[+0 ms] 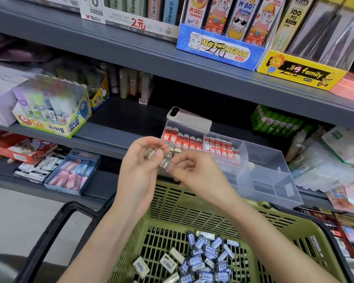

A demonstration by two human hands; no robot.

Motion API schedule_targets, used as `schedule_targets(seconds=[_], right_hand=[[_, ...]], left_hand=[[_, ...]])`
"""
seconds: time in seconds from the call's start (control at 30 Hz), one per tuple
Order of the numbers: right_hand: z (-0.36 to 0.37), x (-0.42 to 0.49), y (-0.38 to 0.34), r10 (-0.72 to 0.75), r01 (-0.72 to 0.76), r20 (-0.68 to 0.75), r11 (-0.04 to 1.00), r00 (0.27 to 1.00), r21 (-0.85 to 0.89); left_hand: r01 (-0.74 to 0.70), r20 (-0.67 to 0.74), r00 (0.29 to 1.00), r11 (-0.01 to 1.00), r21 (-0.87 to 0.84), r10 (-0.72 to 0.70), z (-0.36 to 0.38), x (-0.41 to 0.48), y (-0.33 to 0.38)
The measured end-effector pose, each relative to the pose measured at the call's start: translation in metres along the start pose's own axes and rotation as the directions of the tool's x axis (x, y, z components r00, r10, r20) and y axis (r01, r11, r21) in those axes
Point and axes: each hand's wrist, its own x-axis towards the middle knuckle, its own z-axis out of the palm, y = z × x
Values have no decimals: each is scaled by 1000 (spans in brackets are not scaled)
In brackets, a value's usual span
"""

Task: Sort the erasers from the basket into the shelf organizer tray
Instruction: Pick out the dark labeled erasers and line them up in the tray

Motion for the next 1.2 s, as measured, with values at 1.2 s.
schedule_targets(seconds=[1.2], right_hand=[[36, -96, 130, -60, 102, 168, 964, 984, -247]], left_hand=[[-470, 451, 880, -144, 871, -146, -52, -64, 16]])
